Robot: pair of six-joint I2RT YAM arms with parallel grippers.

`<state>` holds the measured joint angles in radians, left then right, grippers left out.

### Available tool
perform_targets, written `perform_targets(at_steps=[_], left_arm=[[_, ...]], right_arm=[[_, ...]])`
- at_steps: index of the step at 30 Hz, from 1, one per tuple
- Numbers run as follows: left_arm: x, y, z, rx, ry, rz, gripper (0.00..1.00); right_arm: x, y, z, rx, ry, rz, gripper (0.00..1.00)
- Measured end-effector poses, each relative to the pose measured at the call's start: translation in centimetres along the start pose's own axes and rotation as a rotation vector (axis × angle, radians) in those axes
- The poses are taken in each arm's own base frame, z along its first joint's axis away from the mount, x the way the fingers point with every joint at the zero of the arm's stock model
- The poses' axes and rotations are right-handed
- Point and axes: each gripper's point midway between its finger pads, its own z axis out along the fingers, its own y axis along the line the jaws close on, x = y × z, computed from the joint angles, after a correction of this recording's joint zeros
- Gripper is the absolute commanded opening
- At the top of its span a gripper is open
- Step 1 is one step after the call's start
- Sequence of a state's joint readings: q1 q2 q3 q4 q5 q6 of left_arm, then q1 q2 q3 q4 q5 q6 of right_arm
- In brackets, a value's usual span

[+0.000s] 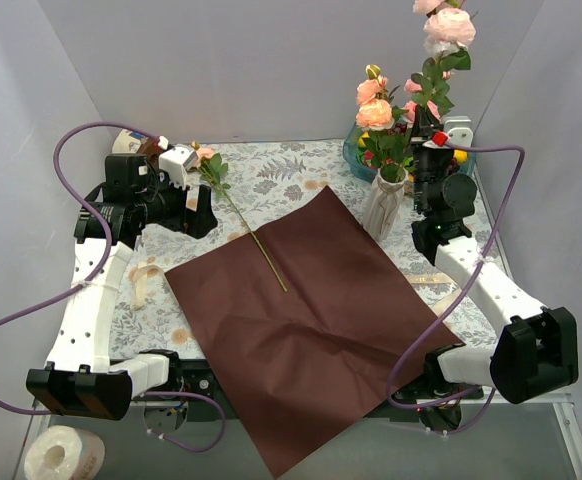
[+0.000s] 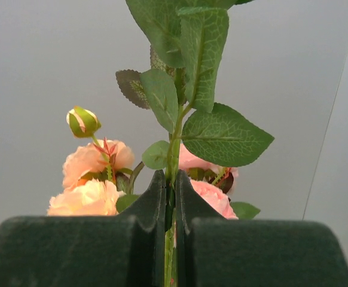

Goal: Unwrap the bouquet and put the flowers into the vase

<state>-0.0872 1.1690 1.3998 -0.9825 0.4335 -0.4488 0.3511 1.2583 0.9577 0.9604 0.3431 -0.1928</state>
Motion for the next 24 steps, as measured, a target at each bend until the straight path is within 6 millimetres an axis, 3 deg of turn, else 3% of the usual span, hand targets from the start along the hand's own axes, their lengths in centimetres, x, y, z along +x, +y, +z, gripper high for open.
perform_targets(at_steps=[4,6,8,13,17,24], left_arm=[[0.1,0.0,-0.1,0.001,0.003,0.001,0.98],[0.1,0.0,-0.1,0.001,0.003,0.003,0.98],[0.1,0.0,-0.1,0.000,0.002,0.003,0.98],[0.1,0.0,-0.1,0.000,0.002,0.003,0.98],[0.1,-0.1,-0.1,0.000,0.000,0.003,0.98],[-0.1,-0.2,-0.4,0.000,-0.008,0.006,0.98]], right_arm=[[1.3,0.0,-0.4,0.001,0.027,0.000,0.01],[1.5,0.0,-0.4,0.002,0.035,0.002,0.15],[2.0,0.0,-0.4,0.004,0.060,0.008,0.42],[2.8,0.3,0.0,-0.009,0.139,0.003,0.54],[3.0,0.6,0.2,-0.024,0.185,0.002,0.71],[1.6,0.3,-1.0,-0.044,0.240,0.004,0.74]])
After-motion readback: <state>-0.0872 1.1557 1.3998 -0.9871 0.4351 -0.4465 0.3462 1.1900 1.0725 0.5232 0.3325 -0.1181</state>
